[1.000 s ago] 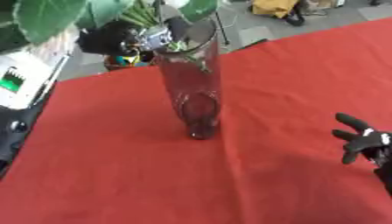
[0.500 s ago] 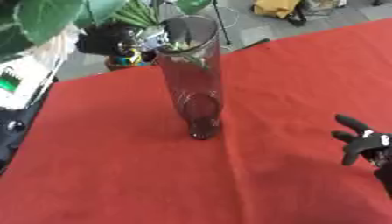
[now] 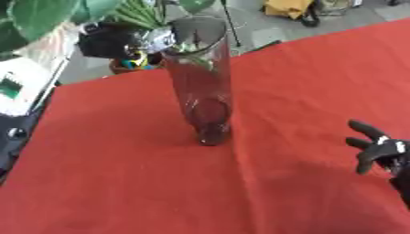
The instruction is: Arrange flowers into the vase.
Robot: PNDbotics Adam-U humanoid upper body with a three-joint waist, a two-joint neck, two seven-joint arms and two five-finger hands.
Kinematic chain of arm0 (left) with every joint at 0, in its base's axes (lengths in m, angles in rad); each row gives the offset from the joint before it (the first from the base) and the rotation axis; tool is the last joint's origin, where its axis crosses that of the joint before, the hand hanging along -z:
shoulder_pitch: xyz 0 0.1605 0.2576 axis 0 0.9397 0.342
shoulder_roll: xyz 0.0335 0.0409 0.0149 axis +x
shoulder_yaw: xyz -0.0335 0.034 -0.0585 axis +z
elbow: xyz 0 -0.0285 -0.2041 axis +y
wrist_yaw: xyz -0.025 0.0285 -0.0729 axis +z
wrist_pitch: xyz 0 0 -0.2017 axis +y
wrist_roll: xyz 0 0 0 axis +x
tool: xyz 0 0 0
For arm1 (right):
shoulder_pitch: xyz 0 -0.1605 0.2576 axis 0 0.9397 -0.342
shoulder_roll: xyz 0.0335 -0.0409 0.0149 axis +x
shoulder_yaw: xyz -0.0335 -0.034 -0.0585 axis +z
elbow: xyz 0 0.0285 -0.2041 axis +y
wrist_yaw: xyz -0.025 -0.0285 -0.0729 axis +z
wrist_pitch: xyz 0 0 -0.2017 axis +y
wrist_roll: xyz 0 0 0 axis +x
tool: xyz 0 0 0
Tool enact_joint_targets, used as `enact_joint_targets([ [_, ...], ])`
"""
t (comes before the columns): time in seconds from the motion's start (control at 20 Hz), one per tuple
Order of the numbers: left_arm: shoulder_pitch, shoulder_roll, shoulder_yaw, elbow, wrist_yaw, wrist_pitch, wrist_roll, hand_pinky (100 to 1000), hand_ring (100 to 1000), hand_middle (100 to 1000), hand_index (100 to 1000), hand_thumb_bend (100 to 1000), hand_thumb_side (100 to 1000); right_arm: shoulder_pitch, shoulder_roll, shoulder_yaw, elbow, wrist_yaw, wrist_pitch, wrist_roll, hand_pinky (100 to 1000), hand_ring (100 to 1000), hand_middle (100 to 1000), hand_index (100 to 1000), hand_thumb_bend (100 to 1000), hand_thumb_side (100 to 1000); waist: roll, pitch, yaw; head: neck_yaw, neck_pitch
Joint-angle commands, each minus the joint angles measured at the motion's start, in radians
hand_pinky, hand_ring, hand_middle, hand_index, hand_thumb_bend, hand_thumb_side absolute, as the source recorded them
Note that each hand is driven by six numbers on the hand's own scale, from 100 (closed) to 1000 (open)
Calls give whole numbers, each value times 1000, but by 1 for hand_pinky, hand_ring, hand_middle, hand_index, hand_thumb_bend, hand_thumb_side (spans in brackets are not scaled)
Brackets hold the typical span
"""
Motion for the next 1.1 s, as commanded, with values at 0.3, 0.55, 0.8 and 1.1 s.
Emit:
enact_joint_targets([
  [0.3, -28, 39, 33, 34, 116, 49, -47, 974, 1000, 1000, 1000, 100, 1000, -4, -7, 4, -20, 13, 7, 5, 928, 1000, 458, 664, 100, 898, -4, -17, 1, 5, -8],
  [0.55, -33, 53, 39, 33, 133, 61, -73, 984, 1000, 1000, 1000, 100, 1000, -3, -6, 4, -20, 17, 9, 7, 928, 1000, 457, 664, 100, 899, -1, -16, -3, 8, -8],
  [0.8, -35, 74, 44, 34, 90, 51, -138, 987, 1000, 1000, 1000, 100, 1000, -1, -9, 3, -20, 19, 11, 8, 929, 1000, 457, 664, 100, 899, 4, -19, -3, 7, -6],
  [1.1, -28, 82, 48, 37, 68, 50, -163, 989, 1000, 1000, 1000, 100, 1000, 0, -9, 4, -20, 20, 14, 10, 930, 1000, 457, 664, 100, 898, 7, -20, -3, 5, -6],
])
